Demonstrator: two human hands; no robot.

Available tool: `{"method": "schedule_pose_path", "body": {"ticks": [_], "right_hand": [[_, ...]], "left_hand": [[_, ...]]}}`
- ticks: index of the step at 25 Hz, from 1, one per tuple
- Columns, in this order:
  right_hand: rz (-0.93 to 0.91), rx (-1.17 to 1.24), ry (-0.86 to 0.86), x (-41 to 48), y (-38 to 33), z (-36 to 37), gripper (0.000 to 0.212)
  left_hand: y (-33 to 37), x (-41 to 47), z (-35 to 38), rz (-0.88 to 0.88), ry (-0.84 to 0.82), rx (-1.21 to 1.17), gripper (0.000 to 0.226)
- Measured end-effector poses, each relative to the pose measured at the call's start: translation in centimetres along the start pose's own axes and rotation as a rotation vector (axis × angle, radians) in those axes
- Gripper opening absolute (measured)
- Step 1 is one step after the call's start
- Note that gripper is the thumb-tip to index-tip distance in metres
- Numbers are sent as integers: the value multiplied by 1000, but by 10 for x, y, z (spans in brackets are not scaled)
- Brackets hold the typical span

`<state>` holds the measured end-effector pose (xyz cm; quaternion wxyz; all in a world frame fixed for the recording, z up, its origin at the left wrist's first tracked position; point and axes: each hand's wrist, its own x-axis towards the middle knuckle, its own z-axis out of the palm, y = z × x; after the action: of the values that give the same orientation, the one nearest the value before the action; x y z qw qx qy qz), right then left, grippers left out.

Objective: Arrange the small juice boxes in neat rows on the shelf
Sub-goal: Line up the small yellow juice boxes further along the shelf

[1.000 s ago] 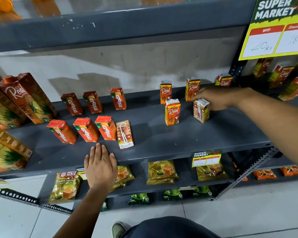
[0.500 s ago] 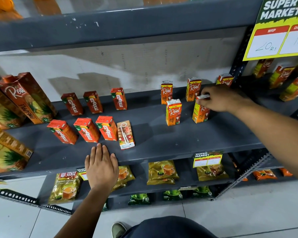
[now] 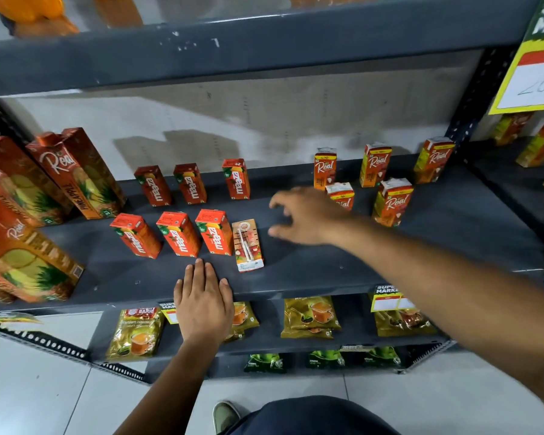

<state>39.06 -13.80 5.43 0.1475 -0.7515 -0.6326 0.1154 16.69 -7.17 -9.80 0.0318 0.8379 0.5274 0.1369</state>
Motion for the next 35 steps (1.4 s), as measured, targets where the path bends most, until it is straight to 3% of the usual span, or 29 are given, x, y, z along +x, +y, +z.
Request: {"method": "schedule_pose_path", "body": {"ticks": [2,5,10,14,18,23,25,30,35], "right_hand": [[93,17,-91,9,-23,47,68],[222,77,-44,15,-37,91,85],[242,75,40,13,-28,95,68],[276,77,84,13,-33,99,82],[301,88,102,10,-23,93,64],[139,35,6,-17,12,40,66],[39,-42,-11,-36,26,12,66],[-72,-242,160,-85,94,-52,58],[-153,-551,204,-125,146,-104,63]], "left_hand": [[0,0,-1,-4,-2,-8,67],[-2,-1,-1,5,0,-16,67],[-1,0,0,4,-6,-8,67],[2,-1,-2,-1,-17,-2,67],[-2,-1,-1,20,-20,-7,69],[7,-3,-1,28,15,-67,67],[23,-8,0,121,19,-83,63],[84,0,-3,469,-18,-42,57],[141,18,-1,440,-157,-14,65]]}}
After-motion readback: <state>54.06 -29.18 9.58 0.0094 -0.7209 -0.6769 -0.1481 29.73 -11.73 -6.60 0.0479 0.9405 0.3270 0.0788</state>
